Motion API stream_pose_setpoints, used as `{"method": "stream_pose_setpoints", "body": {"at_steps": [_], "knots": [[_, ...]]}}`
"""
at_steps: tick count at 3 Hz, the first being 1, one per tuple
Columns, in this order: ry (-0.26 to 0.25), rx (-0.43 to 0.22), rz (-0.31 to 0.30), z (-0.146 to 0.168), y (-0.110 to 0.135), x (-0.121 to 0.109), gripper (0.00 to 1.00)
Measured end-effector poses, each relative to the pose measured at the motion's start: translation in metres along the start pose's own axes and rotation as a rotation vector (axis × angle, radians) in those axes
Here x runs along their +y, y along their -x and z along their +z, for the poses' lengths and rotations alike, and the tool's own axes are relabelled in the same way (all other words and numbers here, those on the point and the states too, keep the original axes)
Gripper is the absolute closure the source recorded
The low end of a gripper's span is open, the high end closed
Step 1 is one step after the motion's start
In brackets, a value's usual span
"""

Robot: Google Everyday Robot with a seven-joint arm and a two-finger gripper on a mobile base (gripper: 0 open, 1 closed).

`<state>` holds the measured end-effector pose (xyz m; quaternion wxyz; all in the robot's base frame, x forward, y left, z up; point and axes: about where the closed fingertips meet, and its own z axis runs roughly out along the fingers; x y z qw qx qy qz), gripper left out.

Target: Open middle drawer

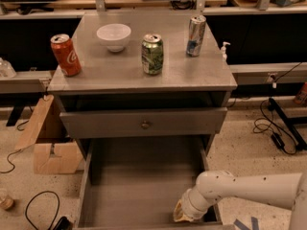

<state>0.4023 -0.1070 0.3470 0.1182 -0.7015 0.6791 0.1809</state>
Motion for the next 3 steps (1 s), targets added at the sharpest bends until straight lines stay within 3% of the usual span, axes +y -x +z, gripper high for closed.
{"method": "stream_pose_setpoints", "body": {"at_steps": [1,2,3], "knots": [[0.033,-0.039,-0.002,0.005,0.010,0.030,1.00],[0.033,-0.039,-0.002,0.005,0.010,0.030,1.00],[0.041,0.022,-0.014,-0.012,0.001,0.010,1.00]]}}
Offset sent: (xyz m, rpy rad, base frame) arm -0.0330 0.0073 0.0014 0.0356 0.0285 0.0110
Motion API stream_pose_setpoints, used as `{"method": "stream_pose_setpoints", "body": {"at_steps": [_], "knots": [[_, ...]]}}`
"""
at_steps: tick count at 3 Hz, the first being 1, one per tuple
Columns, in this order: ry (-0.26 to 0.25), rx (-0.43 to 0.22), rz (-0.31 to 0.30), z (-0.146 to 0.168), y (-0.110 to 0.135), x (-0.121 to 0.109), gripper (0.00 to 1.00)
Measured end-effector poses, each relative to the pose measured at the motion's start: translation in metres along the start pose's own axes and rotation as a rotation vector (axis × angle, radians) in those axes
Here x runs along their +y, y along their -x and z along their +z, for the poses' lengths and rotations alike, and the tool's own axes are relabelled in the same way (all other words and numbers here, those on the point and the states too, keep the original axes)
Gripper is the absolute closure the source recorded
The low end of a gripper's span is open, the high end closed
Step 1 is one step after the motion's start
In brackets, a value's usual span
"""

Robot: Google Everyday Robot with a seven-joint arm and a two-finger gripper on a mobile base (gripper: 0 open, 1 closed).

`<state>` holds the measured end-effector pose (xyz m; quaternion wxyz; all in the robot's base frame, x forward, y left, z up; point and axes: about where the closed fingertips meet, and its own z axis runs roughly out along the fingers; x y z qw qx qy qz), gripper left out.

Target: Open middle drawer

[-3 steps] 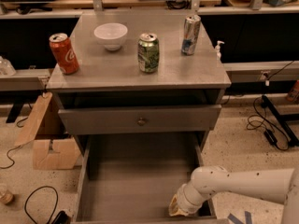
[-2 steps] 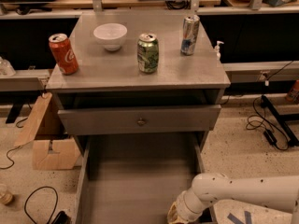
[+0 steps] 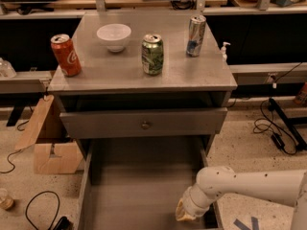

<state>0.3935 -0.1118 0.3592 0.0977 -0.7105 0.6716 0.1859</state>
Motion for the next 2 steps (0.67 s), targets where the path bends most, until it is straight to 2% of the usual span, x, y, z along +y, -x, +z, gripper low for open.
{"method": "stream_pose_setpoints", "body": {"at_steps": [1,2], "knots": [[-0.012,0.061,-0.023,-0.043,-0.013,-0.034,1.00],[-0.048,0.112,-0.068,-0.112,-0.024,-0.065,1.00]]}}
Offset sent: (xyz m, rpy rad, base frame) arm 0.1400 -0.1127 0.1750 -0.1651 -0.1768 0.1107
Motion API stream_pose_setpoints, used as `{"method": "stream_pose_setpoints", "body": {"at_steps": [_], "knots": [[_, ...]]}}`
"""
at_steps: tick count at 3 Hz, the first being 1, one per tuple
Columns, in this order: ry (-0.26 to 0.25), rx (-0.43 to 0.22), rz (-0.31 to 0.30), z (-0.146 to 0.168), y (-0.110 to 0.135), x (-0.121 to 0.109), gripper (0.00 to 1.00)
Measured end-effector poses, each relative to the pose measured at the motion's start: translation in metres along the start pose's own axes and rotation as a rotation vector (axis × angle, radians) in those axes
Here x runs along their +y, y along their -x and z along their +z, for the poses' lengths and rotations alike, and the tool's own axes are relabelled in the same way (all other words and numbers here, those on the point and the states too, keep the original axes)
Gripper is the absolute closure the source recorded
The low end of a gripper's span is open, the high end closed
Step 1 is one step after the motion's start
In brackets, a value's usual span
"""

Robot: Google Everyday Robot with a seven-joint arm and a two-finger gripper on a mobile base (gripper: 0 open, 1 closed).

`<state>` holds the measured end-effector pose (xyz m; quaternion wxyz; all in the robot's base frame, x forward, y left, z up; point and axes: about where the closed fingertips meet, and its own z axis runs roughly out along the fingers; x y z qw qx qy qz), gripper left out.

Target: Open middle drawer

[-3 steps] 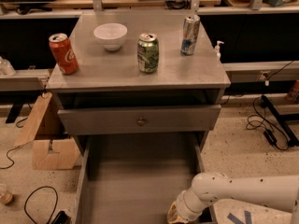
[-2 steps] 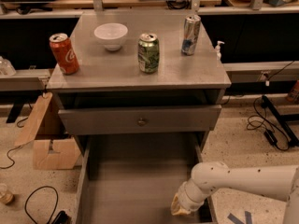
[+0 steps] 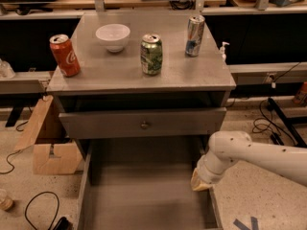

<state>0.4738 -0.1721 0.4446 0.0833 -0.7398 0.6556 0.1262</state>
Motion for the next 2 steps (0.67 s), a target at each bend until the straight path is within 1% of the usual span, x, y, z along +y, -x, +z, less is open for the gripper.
{"method": "stream_pose_setpoints", "body": {"at_steps": [1,2], "knots": [[-0.051,0.070,-0.051,-0.087,-0.014,-0.009,1.00],[-0.117,0.147,-0.093,-0.172,-0.014,0.006,1.00]]}}
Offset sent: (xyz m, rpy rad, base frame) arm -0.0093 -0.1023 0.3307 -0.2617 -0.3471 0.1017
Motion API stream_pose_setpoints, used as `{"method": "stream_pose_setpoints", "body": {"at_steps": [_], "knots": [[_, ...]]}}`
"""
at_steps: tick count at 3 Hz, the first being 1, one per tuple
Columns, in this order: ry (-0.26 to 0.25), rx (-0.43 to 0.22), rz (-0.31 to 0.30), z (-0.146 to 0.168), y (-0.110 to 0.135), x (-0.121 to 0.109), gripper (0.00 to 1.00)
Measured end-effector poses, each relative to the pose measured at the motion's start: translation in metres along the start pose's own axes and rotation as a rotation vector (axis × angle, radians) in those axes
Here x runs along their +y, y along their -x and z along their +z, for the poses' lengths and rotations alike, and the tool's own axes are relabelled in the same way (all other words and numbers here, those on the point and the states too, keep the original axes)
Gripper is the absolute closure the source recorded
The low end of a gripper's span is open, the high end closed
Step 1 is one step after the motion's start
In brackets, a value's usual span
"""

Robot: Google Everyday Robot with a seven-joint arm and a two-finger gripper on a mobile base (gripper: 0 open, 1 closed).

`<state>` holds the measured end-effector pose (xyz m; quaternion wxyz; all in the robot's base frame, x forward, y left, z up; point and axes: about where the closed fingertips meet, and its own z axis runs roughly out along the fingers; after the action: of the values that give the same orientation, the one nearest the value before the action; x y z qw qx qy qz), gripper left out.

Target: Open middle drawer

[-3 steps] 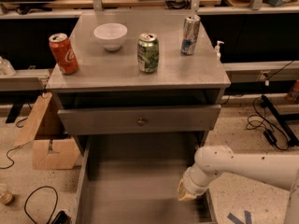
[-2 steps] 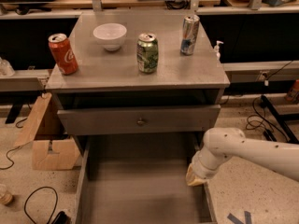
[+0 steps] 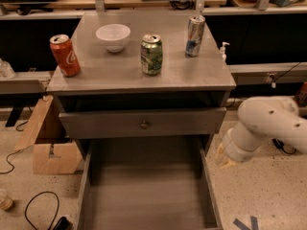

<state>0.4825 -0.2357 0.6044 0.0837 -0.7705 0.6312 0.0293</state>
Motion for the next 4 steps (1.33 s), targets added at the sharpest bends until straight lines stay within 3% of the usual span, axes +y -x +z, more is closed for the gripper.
{"method": "stream_pose_setpoints", "body": {"at_steps": [1,2,4], "knots": [[-0.099,0.077,-0.039,-0.086,0.009,0.018,1.00],[-0.176,0.142,-0.059,-0.140,0.017,0.019,0.86],[-0.173,0.142,-0.061,-0.139,0.018,0.020,0.39]]}}
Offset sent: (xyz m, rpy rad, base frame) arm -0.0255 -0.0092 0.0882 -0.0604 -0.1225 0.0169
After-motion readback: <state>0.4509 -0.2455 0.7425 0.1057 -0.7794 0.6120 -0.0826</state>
